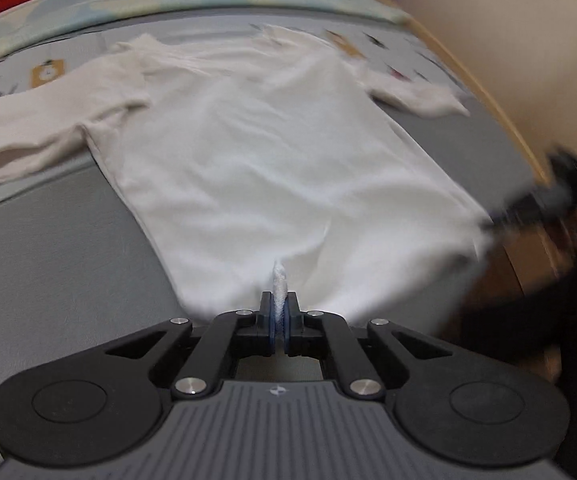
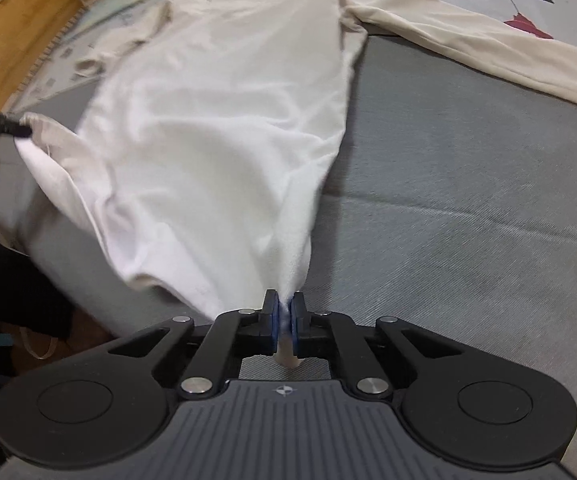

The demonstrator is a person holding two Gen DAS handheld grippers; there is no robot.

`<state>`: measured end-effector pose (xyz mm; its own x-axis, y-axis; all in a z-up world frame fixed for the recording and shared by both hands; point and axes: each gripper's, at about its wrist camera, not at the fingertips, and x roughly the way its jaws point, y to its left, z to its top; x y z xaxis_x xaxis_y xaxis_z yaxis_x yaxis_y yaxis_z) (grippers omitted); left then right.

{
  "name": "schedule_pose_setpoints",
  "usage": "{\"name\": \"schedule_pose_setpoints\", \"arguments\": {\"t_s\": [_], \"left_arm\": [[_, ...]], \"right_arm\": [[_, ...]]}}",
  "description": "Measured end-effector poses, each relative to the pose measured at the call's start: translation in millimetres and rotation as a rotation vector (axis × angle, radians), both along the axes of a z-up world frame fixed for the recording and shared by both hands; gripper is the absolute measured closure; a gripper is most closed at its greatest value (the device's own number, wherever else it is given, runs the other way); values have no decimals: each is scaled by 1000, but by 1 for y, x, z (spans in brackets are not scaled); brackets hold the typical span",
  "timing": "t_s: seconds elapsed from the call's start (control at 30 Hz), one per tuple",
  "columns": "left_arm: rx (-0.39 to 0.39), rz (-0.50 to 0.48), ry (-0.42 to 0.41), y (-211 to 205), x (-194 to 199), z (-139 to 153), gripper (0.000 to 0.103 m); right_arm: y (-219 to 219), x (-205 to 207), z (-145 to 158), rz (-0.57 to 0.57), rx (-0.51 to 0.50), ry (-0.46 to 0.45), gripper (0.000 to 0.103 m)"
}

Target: Fold small clothes

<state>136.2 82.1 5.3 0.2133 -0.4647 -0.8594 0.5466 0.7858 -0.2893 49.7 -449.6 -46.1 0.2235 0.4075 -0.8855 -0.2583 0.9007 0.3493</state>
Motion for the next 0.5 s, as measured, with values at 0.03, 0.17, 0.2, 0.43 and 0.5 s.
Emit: {"name": "schedule_pose_setpoints", "arguments": {"t_s": [0.03,0.17,0.2,0.43,0.5], "left_arm": [[6,-53,5,4,-14,-3,99],[92,-186,55,9,-51,-25,95],[99,-170,50,12,-50,-27,93],[-10,41,65,26,-10,-17,81],[7,48,69,16,-8,-21,69]], "right_arm": [[-2,-4,-1,-2,7,15,98],[-7,-14,-8,0,-13,75,98],[-7,-15,-10,-4,-16,85,98],[6,-6,-9,-7,-75,94,93],[11,-3,-10,-1,-84,94,93]]}}
